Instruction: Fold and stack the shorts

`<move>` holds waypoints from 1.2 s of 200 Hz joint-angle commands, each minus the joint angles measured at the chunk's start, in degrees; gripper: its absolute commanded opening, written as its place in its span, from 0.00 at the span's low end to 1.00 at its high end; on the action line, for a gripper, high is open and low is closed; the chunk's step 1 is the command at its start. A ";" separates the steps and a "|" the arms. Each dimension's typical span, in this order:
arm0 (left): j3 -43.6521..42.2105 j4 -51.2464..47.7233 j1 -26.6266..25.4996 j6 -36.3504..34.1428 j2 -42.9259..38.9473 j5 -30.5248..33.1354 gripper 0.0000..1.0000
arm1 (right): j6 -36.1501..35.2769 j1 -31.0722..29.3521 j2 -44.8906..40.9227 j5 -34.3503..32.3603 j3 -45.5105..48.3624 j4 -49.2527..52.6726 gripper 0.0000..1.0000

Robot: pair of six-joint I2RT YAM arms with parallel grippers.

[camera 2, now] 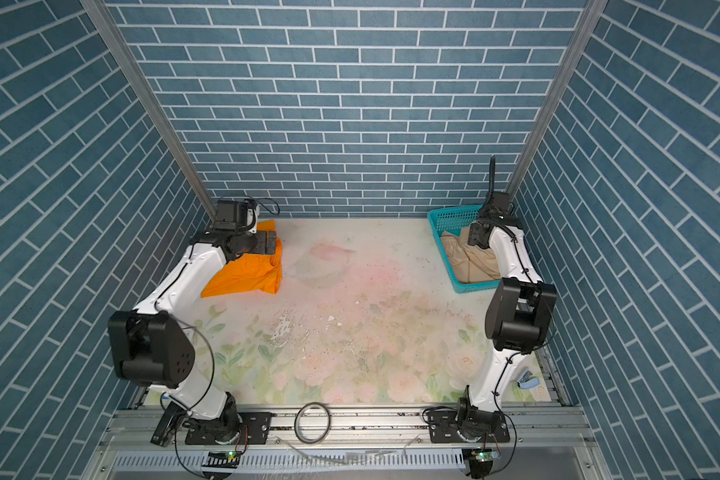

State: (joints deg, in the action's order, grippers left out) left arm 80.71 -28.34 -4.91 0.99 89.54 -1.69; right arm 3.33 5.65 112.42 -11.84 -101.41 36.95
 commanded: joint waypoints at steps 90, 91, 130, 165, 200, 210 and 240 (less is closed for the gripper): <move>-16.72 6.70 -3.62 12.07 -13.12 -24.71 1.00 | -8.28 1.14 19.41 -5.44 -9.69 4.21 0.72; -16.81 6.89 -3.62 12.26 -13.09 -24.82 1.00 | -8.31 1.17 19.46 -5.46 -9.71 4.15 0.72; -16.71 6.77 -3.62 11.59 -13.29 -23.59 1.00 | -8.87 1.18 21.92 -3.68 -10.69 3.26 0.36; -16.18 5.59 -3.62 11.10 -12.74 -21.66 1.00 | -7.29 1.13 18.38 3.00 -10.34 2.98 0.00; -16.43 6.32 -3.62 12.06 -14.25 -23.04 1.00 | -3.45 0.87 5.69 10.85 -3.23 -3.42 0.00; -16.93 6.52 -3.62 12.10 -14.87 -22.84 1.00 | -2.67 0.54 2.47 12.04 -1.98 -4.43 0.00; -18.63 7.94 -3.71 12.26 -16.23 -22.66 1.00 | -0.97 -1.73 -6.16 14.63 0.46 -6.22 0.00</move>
State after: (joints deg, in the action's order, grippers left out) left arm 63.53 -21.69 -8.27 12.95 75.42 -23.92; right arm -0.62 6.13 114.69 -1.87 -101.91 34.57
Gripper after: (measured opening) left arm 0.996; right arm 0.053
